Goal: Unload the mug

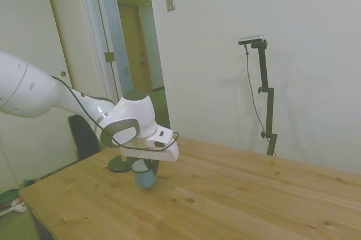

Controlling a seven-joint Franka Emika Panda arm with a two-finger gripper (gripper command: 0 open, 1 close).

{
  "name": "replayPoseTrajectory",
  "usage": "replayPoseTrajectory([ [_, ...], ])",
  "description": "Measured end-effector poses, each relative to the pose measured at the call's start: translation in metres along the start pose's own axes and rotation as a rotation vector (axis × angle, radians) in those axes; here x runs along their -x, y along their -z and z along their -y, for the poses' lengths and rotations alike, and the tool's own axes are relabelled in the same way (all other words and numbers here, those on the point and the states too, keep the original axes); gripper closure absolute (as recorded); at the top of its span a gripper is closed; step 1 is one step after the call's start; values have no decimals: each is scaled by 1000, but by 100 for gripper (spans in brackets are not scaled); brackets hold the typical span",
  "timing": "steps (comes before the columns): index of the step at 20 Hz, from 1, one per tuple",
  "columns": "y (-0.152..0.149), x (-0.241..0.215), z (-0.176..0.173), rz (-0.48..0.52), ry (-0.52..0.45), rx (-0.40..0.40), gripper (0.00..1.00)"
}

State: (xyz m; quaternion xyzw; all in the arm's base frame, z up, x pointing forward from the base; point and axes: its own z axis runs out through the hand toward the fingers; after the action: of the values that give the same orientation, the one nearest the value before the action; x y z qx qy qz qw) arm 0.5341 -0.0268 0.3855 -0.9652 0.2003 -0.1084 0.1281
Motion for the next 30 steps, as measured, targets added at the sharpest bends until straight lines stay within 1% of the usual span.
replayPoseTrajectory([
  [7,-11,-14,6,3,-29,48,100],
  [11,-12,-15,7,22,-37,53,100],
  [12,-12,-14,7,25,-37,54,0],
  [30,-2,-11,15,14,-20,48,0],
])
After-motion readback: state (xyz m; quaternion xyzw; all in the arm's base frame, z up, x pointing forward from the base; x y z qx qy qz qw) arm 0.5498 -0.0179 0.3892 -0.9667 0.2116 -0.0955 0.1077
